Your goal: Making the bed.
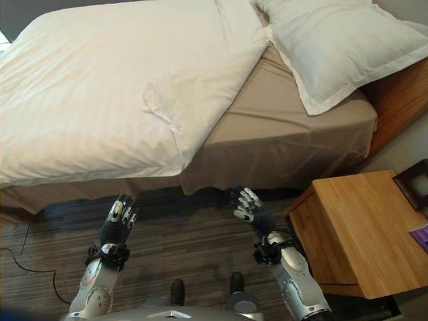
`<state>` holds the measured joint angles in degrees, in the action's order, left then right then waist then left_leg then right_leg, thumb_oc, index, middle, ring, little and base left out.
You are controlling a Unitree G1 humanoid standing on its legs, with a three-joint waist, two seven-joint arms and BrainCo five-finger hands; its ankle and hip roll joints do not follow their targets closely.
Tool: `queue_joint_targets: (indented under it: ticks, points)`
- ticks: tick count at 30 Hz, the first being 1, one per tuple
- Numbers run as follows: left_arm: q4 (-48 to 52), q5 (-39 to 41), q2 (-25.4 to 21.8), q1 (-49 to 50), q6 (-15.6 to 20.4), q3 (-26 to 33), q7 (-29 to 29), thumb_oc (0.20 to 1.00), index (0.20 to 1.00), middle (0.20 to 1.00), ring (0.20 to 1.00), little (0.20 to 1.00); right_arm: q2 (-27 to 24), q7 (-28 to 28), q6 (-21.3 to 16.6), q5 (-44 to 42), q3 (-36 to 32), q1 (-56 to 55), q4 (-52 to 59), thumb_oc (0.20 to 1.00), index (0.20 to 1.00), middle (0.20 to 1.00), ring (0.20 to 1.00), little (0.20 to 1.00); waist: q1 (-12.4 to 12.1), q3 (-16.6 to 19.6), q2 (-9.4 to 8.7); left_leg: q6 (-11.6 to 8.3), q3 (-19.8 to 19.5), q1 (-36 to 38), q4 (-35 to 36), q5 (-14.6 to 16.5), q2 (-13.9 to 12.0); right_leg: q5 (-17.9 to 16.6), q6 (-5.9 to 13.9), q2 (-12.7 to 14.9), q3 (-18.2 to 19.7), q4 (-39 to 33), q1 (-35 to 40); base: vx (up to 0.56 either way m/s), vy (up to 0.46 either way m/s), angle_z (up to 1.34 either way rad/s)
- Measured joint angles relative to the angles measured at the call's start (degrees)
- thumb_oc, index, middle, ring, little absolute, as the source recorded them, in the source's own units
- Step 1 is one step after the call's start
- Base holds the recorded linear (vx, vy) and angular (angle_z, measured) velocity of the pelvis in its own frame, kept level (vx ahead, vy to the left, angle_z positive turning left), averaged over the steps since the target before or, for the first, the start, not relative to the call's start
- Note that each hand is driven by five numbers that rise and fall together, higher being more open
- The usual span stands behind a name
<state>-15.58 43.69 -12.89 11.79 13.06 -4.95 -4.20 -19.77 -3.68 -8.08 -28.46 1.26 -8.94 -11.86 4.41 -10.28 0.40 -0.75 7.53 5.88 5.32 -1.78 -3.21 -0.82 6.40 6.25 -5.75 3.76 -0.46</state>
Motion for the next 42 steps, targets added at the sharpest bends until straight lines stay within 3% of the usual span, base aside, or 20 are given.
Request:
queue_joint_targets:
  ticks: [2, 6, 17, 19, 21, 23, 24, 25, 27, 28, 29, 33, 34, 35, 37, 38, 39, 40, 41, 42]
  points:
    - [-0.1, -0.1, -1.2, -0.2, -0.6, 1.2, 0.0, 1.0, 1.0, 1.0, 1.0, 1.0, -2.0, 2.4, -0.1, 3.1, -4.3, -1.1, -1.8, 1.0, 1.0, 1.0, 1.0, 1.0, 0.7, 0.2, -0.87, 0.03, 0.7, 0.6, 0.3, 1.5, 0.6, 2.8, 0.97, 0.8, 1.6, 3.1, -1.0, 0.02, -0.048, -0.24]
    - [0.0, -0.1, -1.3, -1.9, -0.9, 2.3, -0.2, 1.0, 1.0, 1.0, 1.0, 1.0, -2.2, 1.8, -0.1, 3.3, -3.9, -3.1, -2.3, 1.0, 1.0, 1.0, 1.0, 1.0, 2.2, 0.4, -2.01, -0.05, 1.5, 0.4, 0.3, 1.5, 0.4, 2.8, 0.79, 0.5, 2.5, 3.3, -1.8, 0.04, -0.033, -0.16]
    - [0.0, -0.1, -1.1, -1.9, -1.1, 1.9, 0.4, 1.0, 1.0, 1.0, 1.0, 1.0, -2.0, -0.1, 0.0, 3.2, 0.0, -1.1, -2.1, 1.0, 1.0, 1.0, 1.0, 1.0, 1.3, 2.1, -1.2, -0.11, 1.3, 1.3, 0.0, 1.1, 0.2, 2.6, 0.22, 0.2, 1.4, 2.2, -0.3, 0.03, 0.026, 0.03]
    - [-1.4, -0.1, -1.0, -2.9, -1.1, 1.7, 0.7, 1.0, 1.0, 1.0, 1.0, 1.0, -2.6, -0.5, -0.1, 3.2, 1.3, -0.8, -2.2, 1.0, 1.0, 1.0, 1.0, 1.0, 1.3, 1.6, -1.27, 1.25, 1.0, 1.3, 0.0, 2.1, 1.2, 3.0, 0.33, 1.0, 1.1, 8.9, -2.8, -0.04, 0.147, 0.13]
    - [-2.6, -0.3, -1.1, -3.6, -1.1, 1.2, 1.2, 1.0, 1.0, 1.0, 1.0, 1.0, -2.0, -0.6, -0.1, 3.2, 1.7, -0.2, -2.3, 1.0, 1.0, 1.0, 1.0, 1.0, 1.3, 1.2, -1.21, 1.33, 0.7, 1.4, -0.5, 2.9, 1.1, 3.6, 2.29, 2.2, 1.4, 21.9, -8.8, 0.01, 0.104, 0.19]
    - [-2.8, -1.8, -1.8, -3.5, -1.1, 0.9, 1.6, 1.0, 1.0, 1.0, 1.0, 1.0, -1.4, -0.5, -0.1, 3.2, 2.8, -0.1, -1.9, 1.0, 1.0, 1.0, 1.0, 1.0, 0.2, 0.2, -1.47, 2.17, 1.4, 2.3, -1.4, 3.9, 2.1, 1.0, 4.48, 4.7, 2.1, 32.7, -13.8, 0.23, 0.063, 0.03]
    - [-2.8, -2.2, -2.2, -3.6, -1.1, 0.7, 1.6, 1.0, 1.0, 1.0, 1.0, 1.0, -1.3, -0.6, -0.2, 3.2, 3.0, -0.2, -1.4, 1.0, 1.0, 1.0, 1.0, 1.0, 0.5, -0.2, -1.67, 2.32, 1.0, 2.5, -2.0, 4.1, 2.3, 0.2, 4.43, 5.3, 2.4, 36.7, -16.2, 0.32, -0.025, 0.08]
    - [-2.9, -2.3, -2.6, -3.4, -1.1, 0.8, 1.7, 1.0, 1.0, 1.0, 1.0, 1.0, -1.1, -0.7, -0.1, 3.2, 3.4, -0.4, -1.2, 1.0, 1.0, 1.0, 1.0, 1.0, 0.4, -0.2, -1.9, 3.1, 0.9, 2.3, -2.7, 4.4, 2.5, 2.1, 4.29, 7.5, 0.3, 35.8, -18.0, 0.3, -0.091, 0.23]
    - [-2.5, -2.3, -3.5, -3.5, -1.0, 1.1, 1.6, 1.0, 1.0, 1.0, 1.0, 1.0, -0.8, -0.7, -0.1, 3.2, 3.6, -0.7, -0.7, 1.0, 1.0, 1.0, 1.0, 1.0, 0.3, -0.1, -1.08, 2.76, -0.4, 1.2, -2.8, 4.6, 2.1, 2.2, 4.66, 9.6, -2.5, 22.4, -17.9, 0.5, -0.189, 0.39]
    - [-2.5, -2.3, -3.7, -3.4, -1.0, 1.1, 1.6, 1.0, 1.0, 1.0, 1.0, 1.0, -0.7, -0.7, -0.1, 3.1, 3.6, -0.9, -0.7, 1.0, 1.0, 1.0, 1.0, 1.0, 0.5, -0.1, -0.95, 2.69, -0.7, 1.1, -2.5, 4.6, 1.8, 2.1, 4.82, 9.6, -2.9, 18.9, -17.3, 0.49, -0.261, 0.55]
    - [-3.0, -2.3, -4.0, -3.7, -1.0, 1.4, 1.7, 1.0, 1.0, 1.0, 1.0, 1.0, -0.5, -0.8, 0.0, 3.1, 3.7, -1.0, -0.7, 1.0, 1.0, 1.0, 1.0, 1.0, 1.0, 0.0, -0.42, 2.4, -2.2, 0.3, -2.8, 4.8, 0.7, 2.2, 5.22, 8.8, -3.1, 9.8, -15.6, 0.24, -0.149, 0.45]
    - [-3.3, -2.3, -6.0, -3.3, -0.8, 1.4, 1.9, 1.0, 1.0, 1.0, 1.0, 1.0, -0.5, -1.7, 0.0, 3.2, 4.0, -1.0, -0.4, 1.0, 1.0, 1.0, 1.0, 1.0, 1.6, 1.0, -2.22, 1.66, -3.5, 2.6, -0.6, 5.2, -0.2, 1.2, 5.91, 7.8, -5.0, 0.0, -10.0, 0.24, -0.223, 0.27]
    - [-3.5, -2.3, -5.7, -3.3, -0.7, 1.6, 2.0, 1.0, 1.0, 1.0, 1.0, 1.0, -0.8, -2.0, 0.1, 3.2, 4.2, -0.5, -0.8, 1.0, 1.0, 1.0, 1.0, 1.0, 1.7, 1.1, -2.04, 1.23, -3.7, 4.0, -0.2, 5.4, -1.0, -1.9, 3.7, 6.9, -4.8, 0.2, -9.2, 0.29, -0.285, 0.16]
    - [-3.4, -2.3, -4.3, -3.0, -0.7, 1.2, 2.0, 1.0, 1.0, 1.0, 1.0, 1.0, -1.3, -2.0, 0.2, 3.1, 4.9, 0.2, -2.1, 1.0, 1.0, 1.0, 1.0, 1.0, 2.3, 1.7, -0.36, -0.05, -3.7, 5.3, -0.7, 6.4, -3.8, -2.0, 2.95, 4.3, -6.1, 3.1, -9.2, 0.34, -0.381, 0.04]
    - [-3.5, -2.3, -2.9, -3.3, -0.6, 1.0, 1.9, 1.0, 1.0, 1.0, 1.0, 1.0, -3.0, -2.8, 0.7, 2.8, 6.5, 1.7, -2.6, 1.0, 1.0, 1.0, 1.0, 1.0, 1.5, 2.6, 0.81, -1.4, -3.2, 4.8, -5.8, 5.1, -6.3, -0.6, 0.2, 2.0, -7.3, 4.4, -8.3, 0.32, -0.413, -0.14]
    - [-3.6, -2.2, -2.6, -3.9, -0.6, 0.9, 1.6, 1.0, 1.0, 1.0, 1.0, 1.0, -3.1, -3.2, 0.7, 0.9, 6.4, 2.8, -2.6, 1.0, 1.0, 1.0, 1.0, 1.0, 1.4, 2.8, 0.33, -2.87, -3.9, 0.8, -14.5, 4.0, -7.2, 0.2, -1.1, 0.9, -8.1, 3.3, -6.5, 0.25, -0.351, -0.05]
    - [-3.5, -2.1, -2.6, -4.3, -0.5, 0.9, 1.5, 1.0, 1.0, 1.0, 1.0, 1.0, -3.1, -3.2, 0.6, 0.4, 6.3, 3.1, -2.5, 1.0, 1.0, 1.0, 1.0, 1.0, 1.4, 2.9, -0.67, -5.31, -3.9, -2.1, -20.7, 2.5, -7.6, 0.3, -1.97, 1.0, -8.3, 2.4, -5.6, 0.16, -0.234, -0.04]
    - [-3.7, -1.9, -2.1, -4.6, -0.2, 1.0, 1.5, 1.0, 1.0, 1.0, 1.0, 1.0, -3.7, -3.2, 0.2, 0.0, 6.1, 3.3, -2.1, 1.0, 1.0, 1.0, 1.0, 1.0, 0.2, 3.4, -1.48, -6.26, -4.3, -5.5, -27.3, -1.7, -8.2, 0.7, -4.93, 0.6, -8.2, 1.7, -3.9, 0.26, -0.302, -0.17]
    - [-3.8, -1.7, -1.7, -4.8, -0.2, 0.9, 1.5, 1.0, 1.0, 1.0, 1.0, 1.0, -4.3, -3.1, 0.0, -1.1, 6.0, 3.2, -1.7, 1.0, 1.0, 1.0, 1.0, 1.0, 0.1, 3.7, -1.71, -7.12, -5.0, -5.9, -31.8, -2.3, -8.6, 0.7, -6.87, -0.1, -8.6, 1.2, -2.5, 0.24, -0.264, -0.19]
    - [-4.4, -1.3, -1.1, -4.2, 0.1, 1.2, 1.3, 1.0, 1.0, 1.0, 1.0, 1.0, -4.8, -3.1, -0.2, -1.2, 6.4, 3.3, -2.2, 1.0, 1.0, 1.0, 1.0, 1.0, -0.1, 3.7, -1.63, -7.37, -6.3, -6.7, -32.6, -6.4, -8.6, 2.9, -7.14, -1.1, -8.5, 1.6, -1.4, 0.32, -0.314, -0.03]
